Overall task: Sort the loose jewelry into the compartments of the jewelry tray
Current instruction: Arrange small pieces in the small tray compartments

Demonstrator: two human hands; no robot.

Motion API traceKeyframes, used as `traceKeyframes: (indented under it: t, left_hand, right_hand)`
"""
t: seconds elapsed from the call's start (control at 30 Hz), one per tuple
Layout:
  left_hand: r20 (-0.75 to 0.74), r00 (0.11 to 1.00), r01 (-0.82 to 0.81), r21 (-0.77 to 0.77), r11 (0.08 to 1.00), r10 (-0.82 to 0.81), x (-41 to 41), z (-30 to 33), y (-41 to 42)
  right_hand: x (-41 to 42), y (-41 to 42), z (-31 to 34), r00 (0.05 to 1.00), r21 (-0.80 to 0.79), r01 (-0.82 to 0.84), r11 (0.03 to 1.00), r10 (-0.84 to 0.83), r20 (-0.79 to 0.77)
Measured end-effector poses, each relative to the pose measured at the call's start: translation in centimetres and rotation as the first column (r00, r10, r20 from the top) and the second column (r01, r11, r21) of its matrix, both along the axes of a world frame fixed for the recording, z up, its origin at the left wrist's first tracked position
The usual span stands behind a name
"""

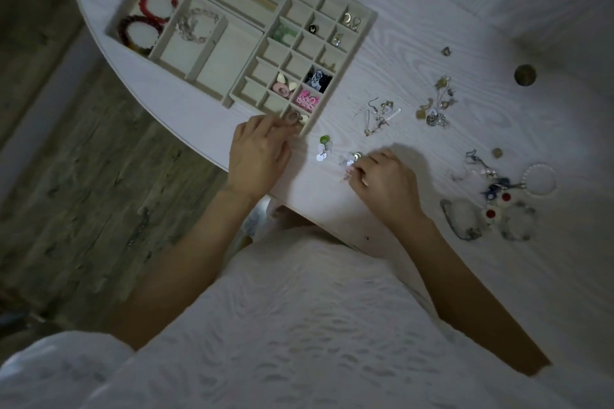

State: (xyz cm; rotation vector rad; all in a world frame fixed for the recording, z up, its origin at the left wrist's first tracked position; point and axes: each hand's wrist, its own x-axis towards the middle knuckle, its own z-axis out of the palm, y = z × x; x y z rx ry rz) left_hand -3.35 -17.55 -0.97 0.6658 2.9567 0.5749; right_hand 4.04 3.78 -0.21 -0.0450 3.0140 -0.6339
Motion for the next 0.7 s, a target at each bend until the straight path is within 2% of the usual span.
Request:
traceKeyframes:
  t: [0.13,0.23,0.3,0.4,0.47,0.57,0.7]
  left_hand:
    - [0.010,1.000,-0.007,0.115,0.993,0.006,0.2,-0.2,-0.9]
    - [0.010,0.994,-0.106,0.166,0.980,0.106,0.0,-0.7,-1.7]
    - [0.007,0.988,-0.151,0.191,0.970,0.152,-0.3,-0.9,-2.1]
    - [0.001,0.983,-0.181,0.224,0.958,0.185,-0.6,-0.9,-2.3]
    - [0.010,0.979,-0.198,0.240,0.950,0.202,-0.7,-1.2,-2.4]
    - [0.004,0.980,-0.193,0.249,0.949,0.198,-0.8,-1.6,-2.4]
    - [-0.012,0.985,-0.165,0.247,0.955,0.173,-0.9,-1.6,-1.9]
  right_hand:
    - [-3.8,-1.1,2.7,0.996,-0.150,0.073,0.986,-0.065,0.052]
    - [-7.0,-2.5,3.8,1.000,-0.260,-0.011,0.966,0.012,0.001]
    - [-8.7,-3.3,4.0,0.990,-0.311,-0.137,0.940,0.143,-0.005]
    - [-10.6,-3.7,3.1,0.918,-0.212,-0.393,0.895,0.396,-0.028]
    - [-11.6,-3.8,2.1,0.887,-0.131,-0.460,0.878,0.459,-0.039]
    - [-12.2,-3.9,1.1,0.915,-0.068,-0.400,0.914,0.394,-0.091]
    - [-10.8,-3.2,0.4,0.967,-0.103,-0.217,0.971,0.200,-0.157]
